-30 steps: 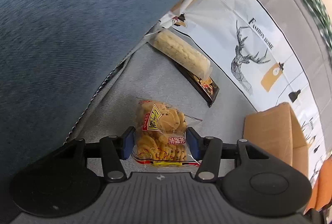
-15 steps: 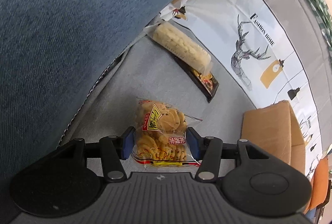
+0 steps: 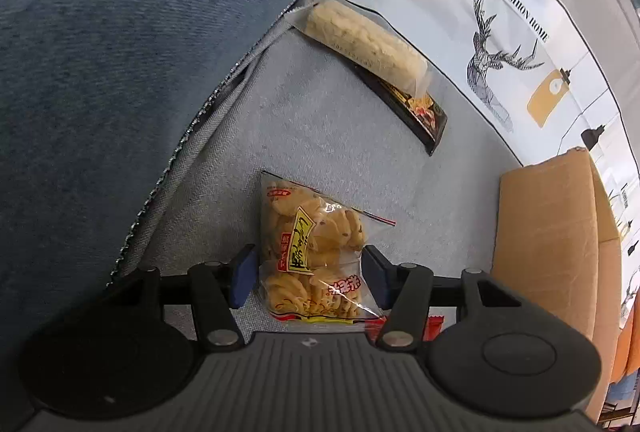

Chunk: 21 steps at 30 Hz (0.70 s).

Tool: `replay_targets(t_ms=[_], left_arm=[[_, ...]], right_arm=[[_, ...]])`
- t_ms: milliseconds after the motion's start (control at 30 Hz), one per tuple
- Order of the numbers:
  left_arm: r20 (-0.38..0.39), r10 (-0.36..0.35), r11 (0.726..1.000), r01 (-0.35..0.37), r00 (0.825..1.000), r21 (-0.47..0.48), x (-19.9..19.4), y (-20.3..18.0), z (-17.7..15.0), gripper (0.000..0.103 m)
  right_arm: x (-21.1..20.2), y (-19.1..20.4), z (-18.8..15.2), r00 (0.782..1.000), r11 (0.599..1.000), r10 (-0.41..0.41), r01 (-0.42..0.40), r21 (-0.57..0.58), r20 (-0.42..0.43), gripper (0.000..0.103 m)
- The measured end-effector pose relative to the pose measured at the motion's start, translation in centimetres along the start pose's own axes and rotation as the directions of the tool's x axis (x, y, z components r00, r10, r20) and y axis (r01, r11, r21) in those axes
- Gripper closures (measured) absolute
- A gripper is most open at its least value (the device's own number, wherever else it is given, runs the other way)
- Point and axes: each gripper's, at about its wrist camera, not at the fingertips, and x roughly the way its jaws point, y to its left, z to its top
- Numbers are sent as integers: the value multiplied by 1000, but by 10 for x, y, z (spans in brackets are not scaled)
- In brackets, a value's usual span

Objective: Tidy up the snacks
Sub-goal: 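Grasp the clear cookie bag with the left tool while the right grasps the red packet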

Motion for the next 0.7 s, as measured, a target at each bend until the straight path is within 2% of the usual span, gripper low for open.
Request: replay_targets(t_ms=[100,233,367,400,433,500,700], left_arm=[[-5,11,1000,-11,1000,11,2,-3,0,39],[-9,19,1000,-19,1000,17,4,-4,-1,39],[-11,23,1000,-23,1000,19,6,-5,-1,38],[-11,24,1000,-24,1000,20,6,-5,-1,38],[-11,24,999,-24,1000,20,6,-5,-1,38],[-12,26,999,-26,1000,20,8,-6,-1,38],[-13,32,999,-32,999,25,10,-8,-1,39]], right_arm=[[8,-7,-1,998,998,27,-25,53,-49,55],[14,-3,-2,996,998,46,-44,36,-72,43],[16,3,-5,997,1000,17,-18,-7,-72,43],[14,4,-6,997,1000,16,-17,-8,-72,46],[14,4,-5,997,1000,19,-19,-7,-70,53],[13,3,-5,998,1000,19,-20,-15,-65,57],[6,5,-3,999,999,12,-14,-39,-49,60]])
